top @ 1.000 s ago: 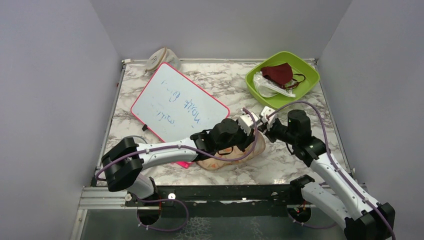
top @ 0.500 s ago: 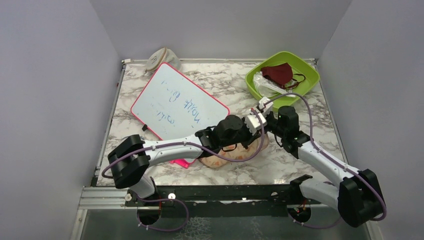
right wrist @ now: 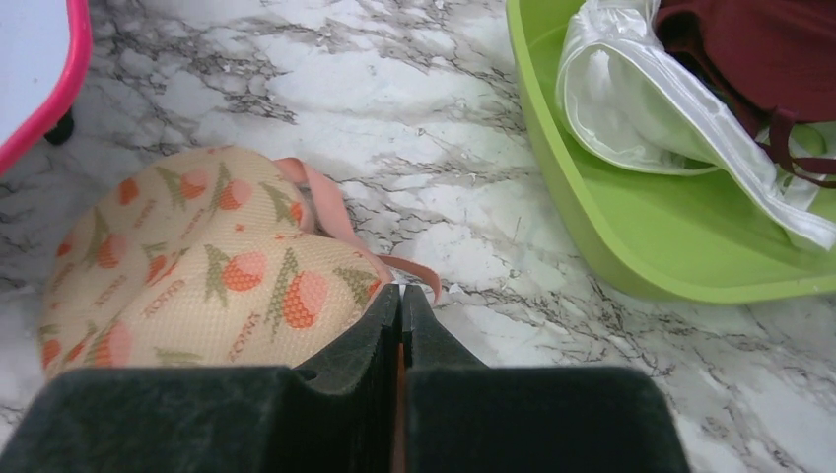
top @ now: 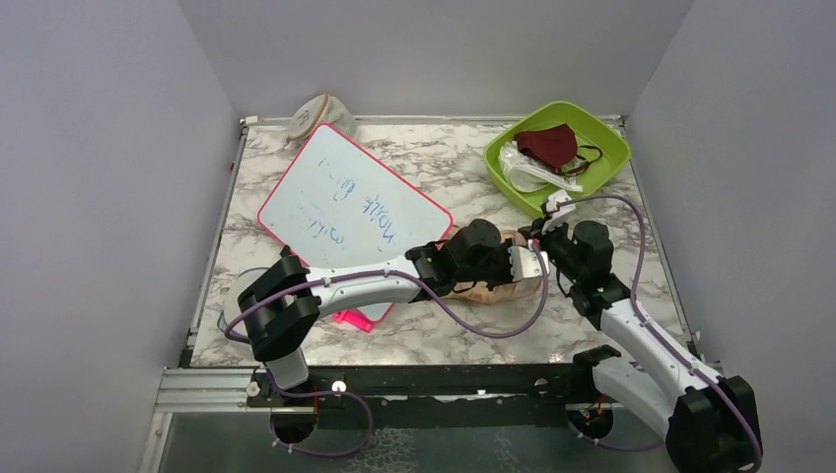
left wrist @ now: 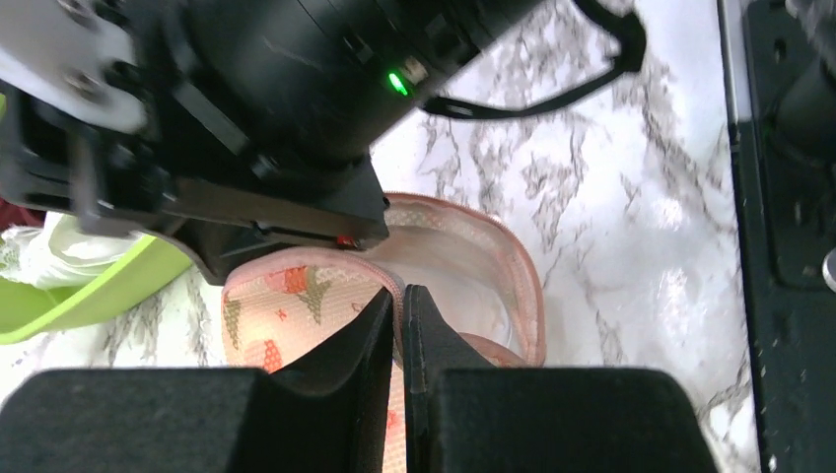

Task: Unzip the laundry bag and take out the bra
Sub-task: Unzip the laundry bag at the center of the board.

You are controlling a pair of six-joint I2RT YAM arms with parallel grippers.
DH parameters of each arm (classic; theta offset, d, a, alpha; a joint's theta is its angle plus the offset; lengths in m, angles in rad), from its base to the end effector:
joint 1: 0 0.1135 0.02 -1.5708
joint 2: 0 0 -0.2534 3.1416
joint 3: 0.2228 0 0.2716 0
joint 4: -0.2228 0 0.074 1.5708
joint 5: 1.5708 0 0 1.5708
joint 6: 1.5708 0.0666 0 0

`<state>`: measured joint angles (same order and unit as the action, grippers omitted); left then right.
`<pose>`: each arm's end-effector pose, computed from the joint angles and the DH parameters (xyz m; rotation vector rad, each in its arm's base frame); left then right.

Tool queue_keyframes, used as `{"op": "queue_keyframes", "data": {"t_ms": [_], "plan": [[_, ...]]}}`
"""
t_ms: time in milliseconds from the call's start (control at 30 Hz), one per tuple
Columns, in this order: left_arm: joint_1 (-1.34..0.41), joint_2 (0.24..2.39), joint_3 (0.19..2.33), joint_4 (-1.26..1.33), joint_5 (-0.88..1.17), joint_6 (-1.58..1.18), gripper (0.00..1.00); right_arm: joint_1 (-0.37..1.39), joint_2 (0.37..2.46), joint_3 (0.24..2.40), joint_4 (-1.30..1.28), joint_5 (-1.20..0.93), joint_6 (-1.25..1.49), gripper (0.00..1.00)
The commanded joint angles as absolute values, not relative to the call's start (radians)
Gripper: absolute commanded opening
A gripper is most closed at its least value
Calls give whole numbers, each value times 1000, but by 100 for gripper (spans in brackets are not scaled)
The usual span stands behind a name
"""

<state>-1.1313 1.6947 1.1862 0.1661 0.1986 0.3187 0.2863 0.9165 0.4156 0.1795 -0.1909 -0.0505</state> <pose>0.1766 -0.4066 0.2416 1.4108 1.3836 -0.7298 0.2451 0.0853 0.1960 -0.4468 1.8472 0.3411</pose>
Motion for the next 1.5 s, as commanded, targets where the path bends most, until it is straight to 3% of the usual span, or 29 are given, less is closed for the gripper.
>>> {"op": "queue_keyframes", "data": {"t_ms": [0, 233, 433, 700, 800, 933, 1133, 1267, 1467], "plan": [[-1121, 1690, 1181, 64, 243, 528, 0, 280, 858, 414, 87, -210, 64, 1], [-1121, 1644, 1064, 99, 223, 451, 0, 281, 787, 449, 3, -274, 91, 1], [-1121, 1589, 985, 126, 219, 344, 0, 281, 827, 525, -207, -294, 282, 1], [-1120, 1558, 914, 135, 228, 233, 0, 281, 744, 498, -300, -273, 456, 1], [-1120, 1550, 906, 141, 235, 182, 10, 281, 738, 452, -269, -316, 496, 1], [-1122, 1539, 935, 120, 229, 100, 41, 281, 718, 410, -197, -357, 488, 1], [-1171, 1547, 976, 159, 57, -87, 67, 281, 721, 414, -199, -379, 478, 1], [-1210, 1616, 1023, 137, -141, -129, 69, 281, 692, 416, -205, -378, 484, 1], [-1212, 1659, 1038, 157, -266, -161, 58, 281, 669, 404, -201, -373, 470, 1]]}}
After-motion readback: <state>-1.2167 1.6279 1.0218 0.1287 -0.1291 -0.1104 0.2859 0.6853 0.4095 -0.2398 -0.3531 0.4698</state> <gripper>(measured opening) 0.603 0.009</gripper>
